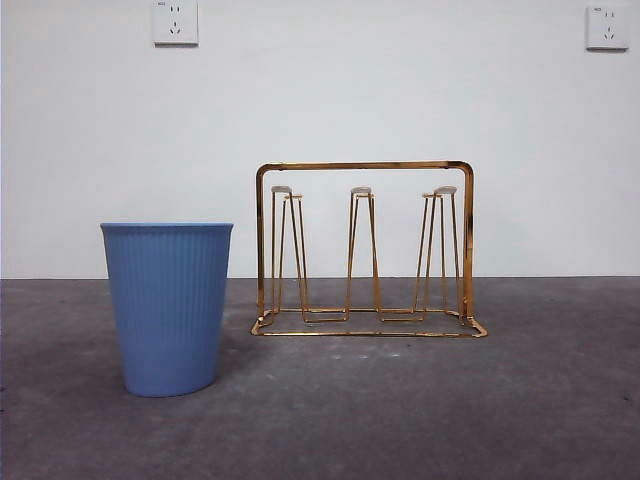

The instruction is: Pick up cup 1,put cup 1 in the cup rack,pick up cup 2,put cup 2 in the cup rack

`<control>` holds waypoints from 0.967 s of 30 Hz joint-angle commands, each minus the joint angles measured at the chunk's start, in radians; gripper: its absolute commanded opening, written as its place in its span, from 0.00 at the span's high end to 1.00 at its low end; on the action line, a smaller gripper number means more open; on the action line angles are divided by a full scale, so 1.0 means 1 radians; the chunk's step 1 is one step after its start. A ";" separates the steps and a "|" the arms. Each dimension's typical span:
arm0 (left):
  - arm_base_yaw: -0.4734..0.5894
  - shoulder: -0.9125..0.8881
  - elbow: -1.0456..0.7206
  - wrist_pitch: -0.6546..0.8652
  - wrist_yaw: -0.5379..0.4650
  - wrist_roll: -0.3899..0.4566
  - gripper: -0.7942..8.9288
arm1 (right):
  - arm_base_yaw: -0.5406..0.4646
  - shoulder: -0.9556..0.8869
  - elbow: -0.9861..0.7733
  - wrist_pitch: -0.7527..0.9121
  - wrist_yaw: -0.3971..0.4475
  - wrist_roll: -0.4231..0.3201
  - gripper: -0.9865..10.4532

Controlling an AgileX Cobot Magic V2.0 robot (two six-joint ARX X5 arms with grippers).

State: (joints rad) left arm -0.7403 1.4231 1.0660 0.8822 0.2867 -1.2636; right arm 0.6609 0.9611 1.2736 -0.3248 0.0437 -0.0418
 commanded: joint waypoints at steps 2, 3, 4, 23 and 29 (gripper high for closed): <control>0.011 0.002 0.002 0.033 -0.011 0.002 0.31 | 0.001 0.004 -0.007 -0.017 -0.002 -0.015 0.93; 0.011 0.002 0.002 0.033 -0.011 0.002 0.31 | 0.001 0.004 -0.007 -0.016 -0.002 -0.015 0.93; 0.011 0.002 0.002 0.033 -0.011 0.002 0.31 | 0.001 0.006 -0.007 -0.016 -0.002 -0.015 0.93; 0.010 0.002 0.002 0.032 0.010 0.000 0.69 | 0.001 0.026 -0.007 -0.045 0.000 -0.014 0.92; 0.010 0.002 0.002 0.031 0.035 0.003 0.83 | 0.001 0.026 -0.007 -0.051 0.000 -0.014 0.92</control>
State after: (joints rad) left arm -0.7204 1.4250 1.0660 0.9020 0.2768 -1.3025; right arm 0.6621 0.9764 1.2739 -0.3759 0.0273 -0.0608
